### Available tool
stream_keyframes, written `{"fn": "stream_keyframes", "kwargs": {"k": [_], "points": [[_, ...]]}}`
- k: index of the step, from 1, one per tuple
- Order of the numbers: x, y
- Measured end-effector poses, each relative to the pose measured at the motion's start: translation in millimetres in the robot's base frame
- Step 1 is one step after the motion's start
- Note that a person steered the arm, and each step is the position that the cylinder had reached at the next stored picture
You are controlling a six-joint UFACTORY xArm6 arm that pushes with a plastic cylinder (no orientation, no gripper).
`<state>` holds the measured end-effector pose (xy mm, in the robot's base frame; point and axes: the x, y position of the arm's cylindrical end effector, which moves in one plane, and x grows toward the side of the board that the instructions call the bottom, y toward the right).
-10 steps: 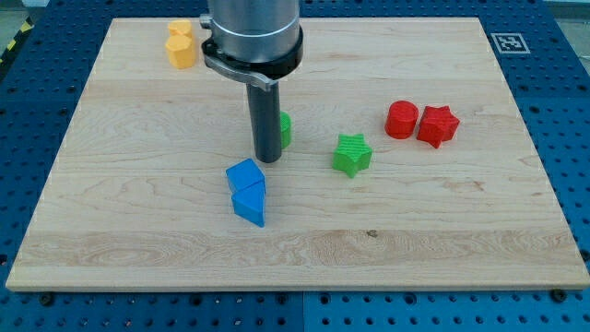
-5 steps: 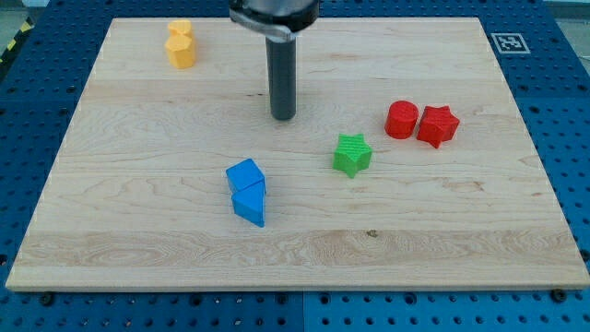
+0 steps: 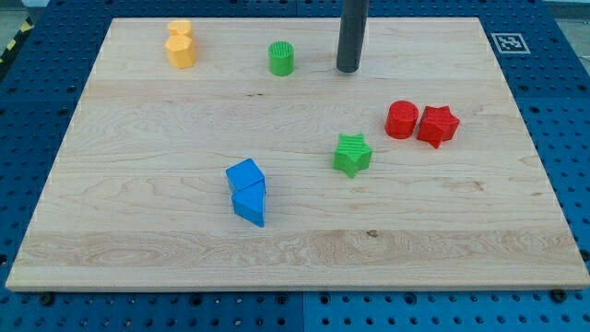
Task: Push the green circle to the right of the yellow blocks
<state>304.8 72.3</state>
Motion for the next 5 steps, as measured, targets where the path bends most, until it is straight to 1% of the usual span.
{"fn": "stream_keyframes", "kwargs": {"k": [1, 3, 5], "points": [[-0.9, -16.8], [-1.0, -80.7], [-24.2, -136.1]]}}
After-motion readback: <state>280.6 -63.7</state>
